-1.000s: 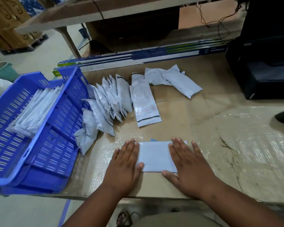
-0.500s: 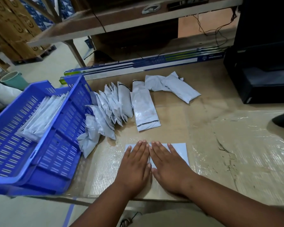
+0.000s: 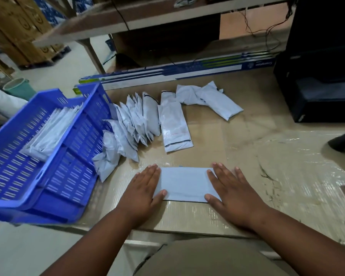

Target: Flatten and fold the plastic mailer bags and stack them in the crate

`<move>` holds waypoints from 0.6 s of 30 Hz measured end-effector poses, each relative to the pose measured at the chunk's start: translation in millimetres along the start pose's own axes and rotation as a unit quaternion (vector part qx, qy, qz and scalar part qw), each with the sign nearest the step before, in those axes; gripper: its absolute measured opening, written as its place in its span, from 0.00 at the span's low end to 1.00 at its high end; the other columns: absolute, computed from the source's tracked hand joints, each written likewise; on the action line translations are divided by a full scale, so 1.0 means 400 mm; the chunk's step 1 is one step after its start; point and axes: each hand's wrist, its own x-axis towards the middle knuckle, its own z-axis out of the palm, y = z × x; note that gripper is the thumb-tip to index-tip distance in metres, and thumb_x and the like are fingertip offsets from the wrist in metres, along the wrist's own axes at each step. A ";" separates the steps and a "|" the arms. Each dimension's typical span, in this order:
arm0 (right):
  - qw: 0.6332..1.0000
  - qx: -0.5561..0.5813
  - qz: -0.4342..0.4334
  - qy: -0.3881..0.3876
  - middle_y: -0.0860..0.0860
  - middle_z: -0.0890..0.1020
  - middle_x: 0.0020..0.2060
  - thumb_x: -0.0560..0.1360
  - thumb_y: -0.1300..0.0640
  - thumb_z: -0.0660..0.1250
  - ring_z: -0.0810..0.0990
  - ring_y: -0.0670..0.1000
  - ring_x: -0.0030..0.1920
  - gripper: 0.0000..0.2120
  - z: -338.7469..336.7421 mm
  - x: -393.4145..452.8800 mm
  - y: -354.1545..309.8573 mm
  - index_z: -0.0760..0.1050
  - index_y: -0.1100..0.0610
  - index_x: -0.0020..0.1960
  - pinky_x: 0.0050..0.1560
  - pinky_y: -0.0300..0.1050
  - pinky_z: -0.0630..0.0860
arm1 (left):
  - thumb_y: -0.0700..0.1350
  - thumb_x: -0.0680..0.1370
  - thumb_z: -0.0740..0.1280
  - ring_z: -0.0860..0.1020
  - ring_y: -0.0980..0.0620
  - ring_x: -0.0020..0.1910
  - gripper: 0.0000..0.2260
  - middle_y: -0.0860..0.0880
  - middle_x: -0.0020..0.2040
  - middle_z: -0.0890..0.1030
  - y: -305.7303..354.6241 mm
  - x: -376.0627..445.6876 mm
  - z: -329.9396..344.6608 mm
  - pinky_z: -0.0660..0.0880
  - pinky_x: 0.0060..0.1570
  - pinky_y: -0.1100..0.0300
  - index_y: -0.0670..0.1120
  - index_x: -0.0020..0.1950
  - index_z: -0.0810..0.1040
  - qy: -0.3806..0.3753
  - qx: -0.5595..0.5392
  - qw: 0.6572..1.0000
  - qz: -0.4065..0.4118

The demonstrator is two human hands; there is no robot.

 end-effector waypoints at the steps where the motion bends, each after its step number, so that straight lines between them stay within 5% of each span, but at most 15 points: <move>1: 1.000 0.009 -0.003 0.000 0.50 0.32 0.84 0.81 0.29 0.33 0.28 0.48 0.82 0.40 -0.004 0.000 0.007 0.36 0.49 0.86 0.82 0.60 0.35 | 0.67 0.85 0.51 0.44 0.57 0.85 0.36 0.55 0.87 0.45 0.010 0.013 -0.021 0.46 0.84 0.52 0.53 0.88 0.47 0.005 -0.011 1.000 0.009; 6: 0.992 0.078 -0.027 0.099 0.49 0.59 0.84 0.83 0.36 0.51 0.56 0.50 0.83 0.31 -0.040 -0.004 0.005 0.63 0.48 0.82 0.84 0.57 0.46 | 0.67 0.74 0.68 0.65 0.45 0.78 0.48 0.50 0.79 0.69 0.058 0.132 -0.125 0.62 0.77 0.41 0.56 0.87 0.48 -0.060 0.049 0.996 0.038; 9: 0.981 0.110 -0.035 0.155 0.46 0.70 0.78 0.83 0.41 0.57 0.67 0.49 0.77 0.24 -0.057 -0.001 0.011 0.74 0.46 0.75 0.82 0.57 0.56 | 0.70 0.69 0.72 0.70 0.44 0.71 0.50 0.52 0.72 0.74 0.078 0.182 -0.165 0.63 0.72 0.38 0.58 0.85 0.53 -0.106 0.129 0.986 0.011; 11: 0.974 0.128 -0.041 0.184 0.45 0.75 0.73 0.82 0.42 0.59 0.72 0.50 0.72 0.20 -0.067 0.001 0.017 0.77 0.45 0.71 0.77 0.56 0.65 | 0.71 0.66 0.74 0.71 0.46 0.69 0.45 0.53 0.66 0.75 0.078 0.204 -0.181 0.65 0.71 0.40 0.60 0.79 0.65 -0.126 0.140 0.982 -0.001; 14: 0.969 0.139 -0.052 0.196 0.42 0.77 0.60 0.82 0.45 0.62 0.76 0.49 0.60 0.15 -0.087 0.000 0.003 0.80 0.45 0.65 0.60 0.52 0.75 | 0.67 0.70 0.76 0.75 0.49 0.56 0.25 0.53 0.54 0.76 0.063 0.225 -0.205 0.74 0.56 0.51 0.55 0.61 0.81 -0.136 0.077 0.988 -0.004; 18: 0.972 0.122 -0.088 0.183 0.41 0.74 0.52 0.82 0.44 0.60 0.74 0.47 0.53 0.11 -0.100 0.016 -0.044 0.79 0.42 0.59 0.52 0.50 0.74 | 0.58 0.75 0.77 0.80 0.47 0.46 0.12 0.49 0.45 0.82 0.030 0.220 -0.272 0.77 0.47 0.50 0.50 0.46 0.84 -0.136 -0.069 0.986 -0.064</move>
